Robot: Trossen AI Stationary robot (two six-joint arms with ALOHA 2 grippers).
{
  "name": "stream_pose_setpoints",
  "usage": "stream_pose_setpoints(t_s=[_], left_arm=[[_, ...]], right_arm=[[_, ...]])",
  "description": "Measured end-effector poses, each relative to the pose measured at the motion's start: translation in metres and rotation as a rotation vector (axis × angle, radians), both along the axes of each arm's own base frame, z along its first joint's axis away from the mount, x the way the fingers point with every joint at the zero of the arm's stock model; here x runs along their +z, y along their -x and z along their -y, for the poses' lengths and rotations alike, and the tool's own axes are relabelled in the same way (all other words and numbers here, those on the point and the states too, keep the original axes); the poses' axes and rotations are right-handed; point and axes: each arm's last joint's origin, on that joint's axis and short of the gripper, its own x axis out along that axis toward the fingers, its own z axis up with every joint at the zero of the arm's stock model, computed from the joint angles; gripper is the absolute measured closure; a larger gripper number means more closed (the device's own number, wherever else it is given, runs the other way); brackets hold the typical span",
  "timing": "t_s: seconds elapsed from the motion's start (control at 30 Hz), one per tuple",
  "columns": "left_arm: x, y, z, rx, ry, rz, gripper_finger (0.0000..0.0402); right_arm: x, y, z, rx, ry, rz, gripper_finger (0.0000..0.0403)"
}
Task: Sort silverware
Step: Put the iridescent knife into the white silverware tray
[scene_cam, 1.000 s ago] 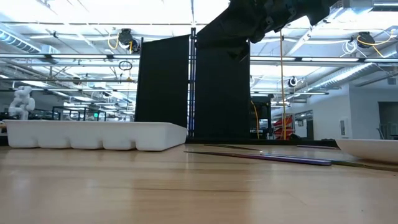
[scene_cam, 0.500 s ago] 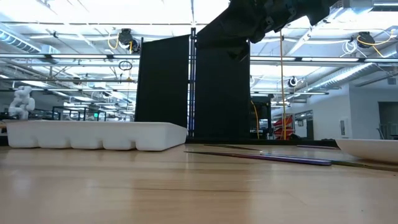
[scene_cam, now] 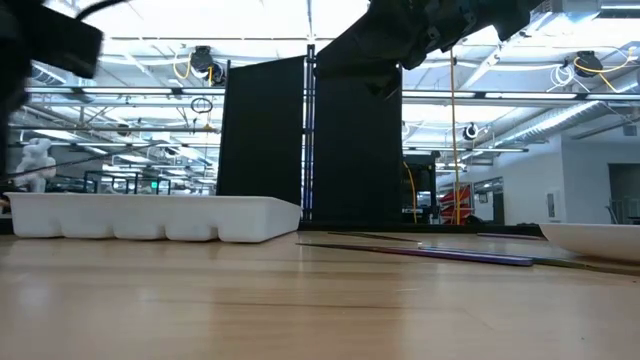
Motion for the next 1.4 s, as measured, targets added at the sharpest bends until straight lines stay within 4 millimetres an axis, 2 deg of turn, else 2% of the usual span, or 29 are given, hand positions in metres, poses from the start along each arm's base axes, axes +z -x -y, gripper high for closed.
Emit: stream_pose_setpoints(t_s=[0.23, 0.4, 0.83, 1.0, 1.13, 1.4], left_arm=[[0.014, -0.001, -0.038, 0.127, -0.089, -0.058, 0.0350], [0.024, -0.003, -0.068, 0.229, -0.085, -0.044, 0.0350], [0.030, 0.012, -0.172, 0.474, 0.152, 0.081, 0.0350], [0.030, 0.012, -0.208, 0.496, 0.259, 0.146, 0.0350], [0.023, 0.018, -0.234, 0.553, 0.281, 0.136, 0.0350], [0.001, 0.020, -0.267, 0.595, 0.312, 0.058, 0.0350]], right_arm=[[0.000, 0.000, 0.000, 0.000, 0.001, -0.003, 0.0307], [0.000, 0.000, 0.000, 0.000, 0.001, -0.005, 0.0307], [0.000, 0.000, 0.000, 0.001, 0.003, -0.003, 0.0307], [0.000, 0.000, 0.000, 0.003, 0.007, -0.003, 0.0307], [-0.001, 0.000, 0.000, 0.003, 0.008, -0.009, 0.0307], [-0.004, 0.002, 0.000, 0.004, 0.014, -0.043, 0.0307]])
